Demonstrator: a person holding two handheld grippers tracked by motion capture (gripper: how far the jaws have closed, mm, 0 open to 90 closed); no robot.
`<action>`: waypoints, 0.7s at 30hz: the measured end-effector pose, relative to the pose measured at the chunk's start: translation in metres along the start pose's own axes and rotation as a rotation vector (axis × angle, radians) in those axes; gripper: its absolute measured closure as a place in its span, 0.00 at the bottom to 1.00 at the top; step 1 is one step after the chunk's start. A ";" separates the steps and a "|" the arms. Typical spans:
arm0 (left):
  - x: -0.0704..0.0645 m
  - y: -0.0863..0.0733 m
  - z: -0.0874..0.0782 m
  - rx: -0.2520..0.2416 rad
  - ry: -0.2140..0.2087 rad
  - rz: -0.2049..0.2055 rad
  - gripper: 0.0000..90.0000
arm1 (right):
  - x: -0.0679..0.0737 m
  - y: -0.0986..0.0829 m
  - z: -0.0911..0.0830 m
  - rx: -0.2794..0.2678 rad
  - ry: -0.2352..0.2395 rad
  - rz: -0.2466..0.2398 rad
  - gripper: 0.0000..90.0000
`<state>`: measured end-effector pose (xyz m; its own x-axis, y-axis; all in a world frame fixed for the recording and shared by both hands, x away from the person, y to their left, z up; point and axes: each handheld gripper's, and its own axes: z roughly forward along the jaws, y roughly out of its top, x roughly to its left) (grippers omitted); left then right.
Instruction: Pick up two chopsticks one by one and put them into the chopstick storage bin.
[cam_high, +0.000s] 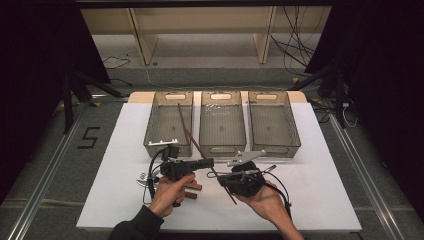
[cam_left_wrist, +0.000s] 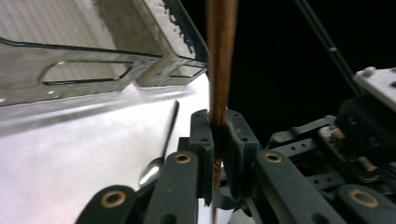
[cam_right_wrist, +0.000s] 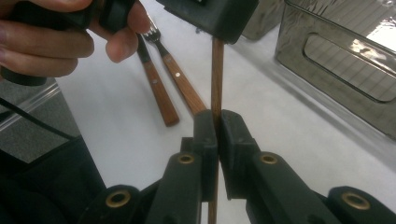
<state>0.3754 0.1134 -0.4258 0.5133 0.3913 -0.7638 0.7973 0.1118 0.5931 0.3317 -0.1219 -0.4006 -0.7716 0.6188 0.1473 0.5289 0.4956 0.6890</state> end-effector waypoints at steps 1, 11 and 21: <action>0.000 0.000 -0.001 -0.001 -0.004 0.005 0.93 | 0.000 0.000 0.000 -0.003 0.001 -0.001 0.95; 0.000 0.024 -0.024 -0.030 0.036 0.054 0.93 | -0.009 -0.004 -0.012 -0.050 0.026 0.018 0.63; 0.002 0.061 -0.058 -0.068 0.129 0.103 0.93 | -0.011 -0.012 -0.013 -0.068 0.006 0.005 0.40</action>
<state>0.4064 0.1740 -0.3768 0.5429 0.5175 -0.6614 0.7170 0.1245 0.6859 0.3296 -0.1424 -0.4011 -0.7710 0.6176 0.1551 0.5078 0.4493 0.7350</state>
